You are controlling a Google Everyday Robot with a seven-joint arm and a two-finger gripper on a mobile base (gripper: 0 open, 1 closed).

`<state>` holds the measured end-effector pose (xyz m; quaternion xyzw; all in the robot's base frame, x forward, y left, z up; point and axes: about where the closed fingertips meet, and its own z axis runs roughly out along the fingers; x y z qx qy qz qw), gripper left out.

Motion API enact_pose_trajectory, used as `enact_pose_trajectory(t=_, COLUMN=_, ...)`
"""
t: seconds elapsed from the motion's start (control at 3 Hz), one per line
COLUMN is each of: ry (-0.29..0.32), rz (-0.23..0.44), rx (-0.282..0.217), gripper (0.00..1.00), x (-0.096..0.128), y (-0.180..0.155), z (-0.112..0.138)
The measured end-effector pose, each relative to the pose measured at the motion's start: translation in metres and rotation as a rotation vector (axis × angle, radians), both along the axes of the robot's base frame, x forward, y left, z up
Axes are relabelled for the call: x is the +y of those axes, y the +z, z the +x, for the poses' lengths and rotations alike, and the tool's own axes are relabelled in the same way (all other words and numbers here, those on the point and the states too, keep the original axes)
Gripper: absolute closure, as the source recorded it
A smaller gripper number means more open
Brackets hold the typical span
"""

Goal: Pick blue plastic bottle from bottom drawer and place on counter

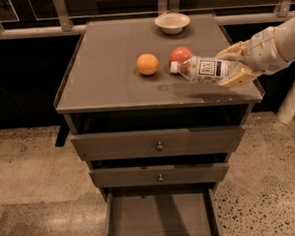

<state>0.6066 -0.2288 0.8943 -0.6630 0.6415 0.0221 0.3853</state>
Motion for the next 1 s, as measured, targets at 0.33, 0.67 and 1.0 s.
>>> enact_pose_trajectory(t=0.33, ry=-0.033, rz=0.059, rx=-0.009, gripper=1.0, x=-0.013, y=-0.021, z=0.024)
enact_pose_trajectory(t=0.67, ry=-0.129, rz=0.093, rx=-0.052, gripper=1.0, x=-0.026, y=-0.033, z=0.038)
enact_pose_trajectory(t=1.0, ry=-0.178, rz=0.104, rx=-0.114, gripper=0.85, x=-0.031, y=-0.028, z=0.055)
